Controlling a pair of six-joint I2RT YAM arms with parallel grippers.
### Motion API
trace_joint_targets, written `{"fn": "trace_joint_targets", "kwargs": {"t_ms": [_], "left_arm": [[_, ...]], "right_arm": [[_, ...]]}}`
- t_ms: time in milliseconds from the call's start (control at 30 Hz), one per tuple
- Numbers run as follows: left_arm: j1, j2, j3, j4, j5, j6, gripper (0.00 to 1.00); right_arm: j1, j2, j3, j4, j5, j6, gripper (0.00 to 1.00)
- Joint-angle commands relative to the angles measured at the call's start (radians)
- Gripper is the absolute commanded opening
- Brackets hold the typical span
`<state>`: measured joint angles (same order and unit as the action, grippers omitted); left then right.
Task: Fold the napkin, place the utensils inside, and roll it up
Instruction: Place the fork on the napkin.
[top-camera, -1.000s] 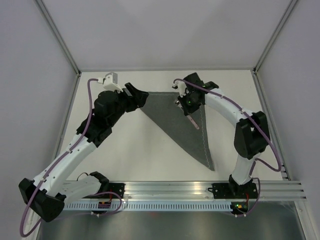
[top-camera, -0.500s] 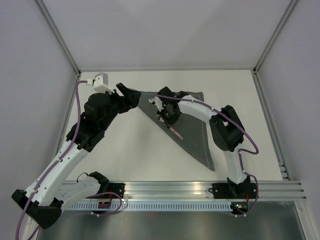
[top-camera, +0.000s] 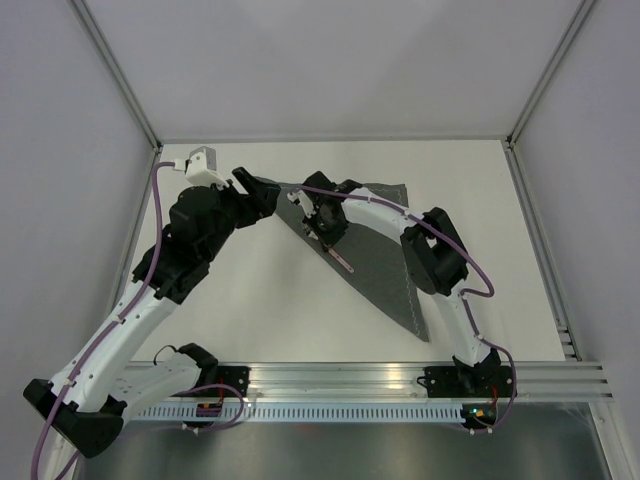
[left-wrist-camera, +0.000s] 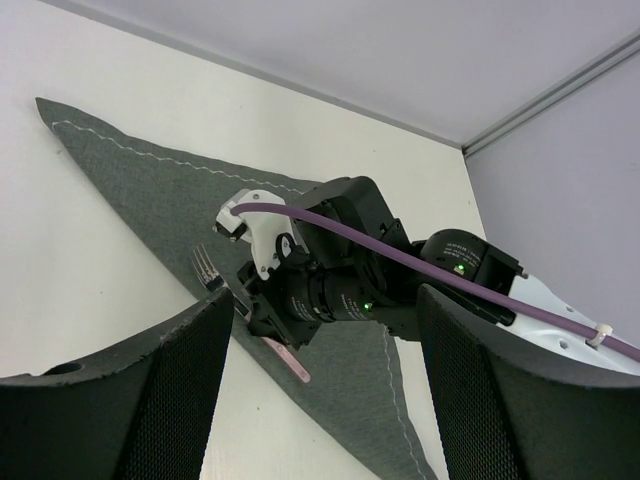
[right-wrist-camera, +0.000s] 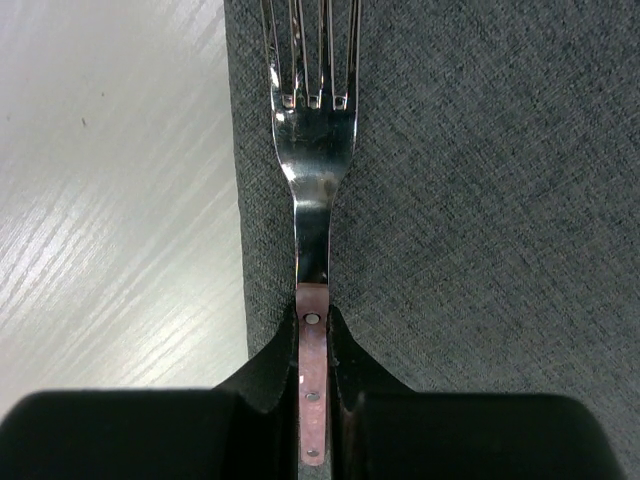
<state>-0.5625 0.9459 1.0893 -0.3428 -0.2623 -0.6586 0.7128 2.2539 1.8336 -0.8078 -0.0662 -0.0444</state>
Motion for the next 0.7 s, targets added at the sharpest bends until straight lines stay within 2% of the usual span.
{"fn": "trace_joint_targets", "kwargs": {"t_ms": [0,333,667], "left_arm": [[0.006,-0.009,-0.006,0.001,-0.018,0.043,0.79],[0.004,-0.006,-0.008,0.001,-0.018,0.045,0.79],[0.006,-0.002,-0.016,0.001,-0.02,0.047,0.8]], "right_arm": [[0.002,0.027,0.068,-0.037,0.042,0.04,0.0],[0.005,0.068,0.141,-0.062,0.034,0.041,0.0],[0.016,0.084,0.135,-0.057,0.014,0.041,0.01]]}}
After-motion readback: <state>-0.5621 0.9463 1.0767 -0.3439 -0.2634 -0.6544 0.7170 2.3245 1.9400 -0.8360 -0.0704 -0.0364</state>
